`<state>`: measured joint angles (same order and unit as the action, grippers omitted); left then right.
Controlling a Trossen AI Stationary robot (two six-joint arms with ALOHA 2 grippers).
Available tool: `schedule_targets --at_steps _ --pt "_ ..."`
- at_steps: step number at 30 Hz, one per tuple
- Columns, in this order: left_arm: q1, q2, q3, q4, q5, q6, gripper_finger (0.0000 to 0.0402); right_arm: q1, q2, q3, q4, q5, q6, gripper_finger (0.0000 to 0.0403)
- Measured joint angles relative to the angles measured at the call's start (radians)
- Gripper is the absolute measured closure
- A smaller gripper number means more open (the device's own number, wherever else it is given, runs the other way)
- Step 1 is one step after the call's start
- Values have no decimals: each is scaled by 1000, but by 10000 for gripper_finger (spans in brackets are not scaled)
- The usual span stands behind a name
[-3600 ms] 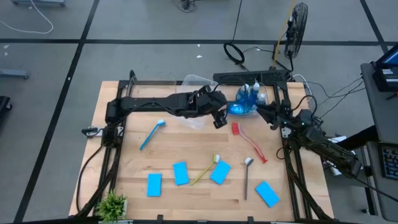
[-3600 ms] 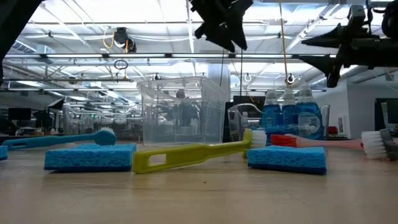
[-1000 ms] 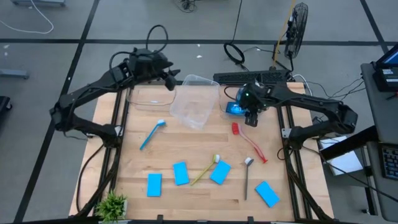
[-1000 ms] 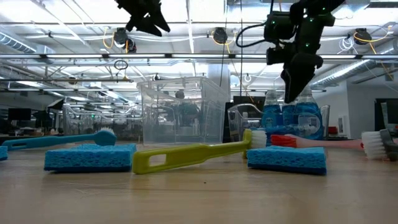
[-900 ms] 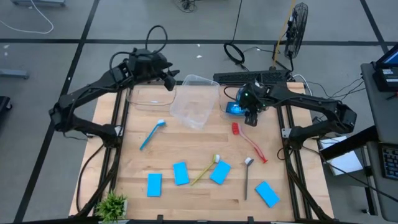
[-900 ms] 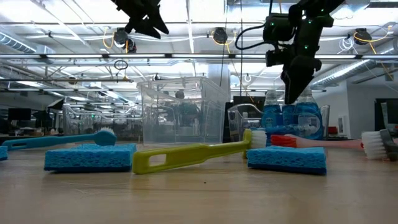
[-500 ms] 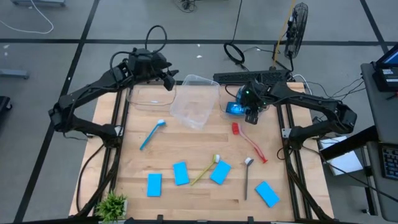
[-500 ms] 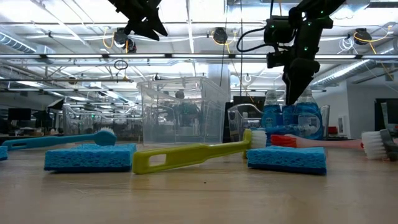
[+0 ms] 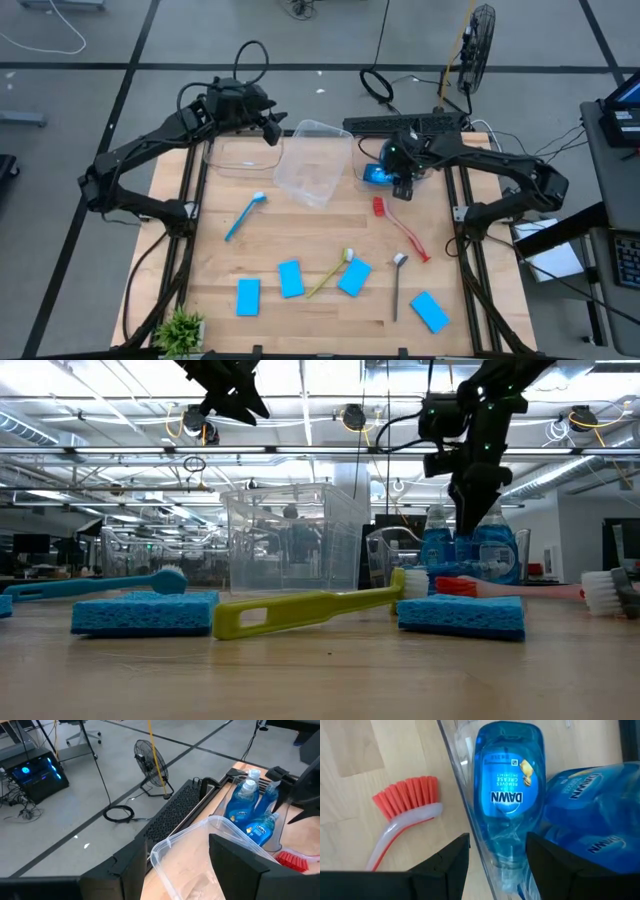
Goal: Pick & Place Kitchen Sink Supplies
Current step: Put the blue soap dispenser into the right transparent bin
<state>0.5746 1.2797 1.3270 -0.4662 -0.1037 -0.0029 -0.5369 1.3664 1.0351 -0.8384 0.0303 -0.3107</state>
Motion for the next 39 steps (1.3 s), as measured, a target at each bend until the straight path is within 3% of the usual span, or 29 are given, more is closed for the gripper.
schedule_targets --at_steps 25,33,39 --pt "-14 0 0 -3 1 5 188 -5 24 0 3 44 61 222" --pt "-27 0 0 -2 2 6 188 -18 -12 68 16 50 45 222" --pt "-27 0 0 -2 2 17 188 -39 41 66 -9 50 35 222"
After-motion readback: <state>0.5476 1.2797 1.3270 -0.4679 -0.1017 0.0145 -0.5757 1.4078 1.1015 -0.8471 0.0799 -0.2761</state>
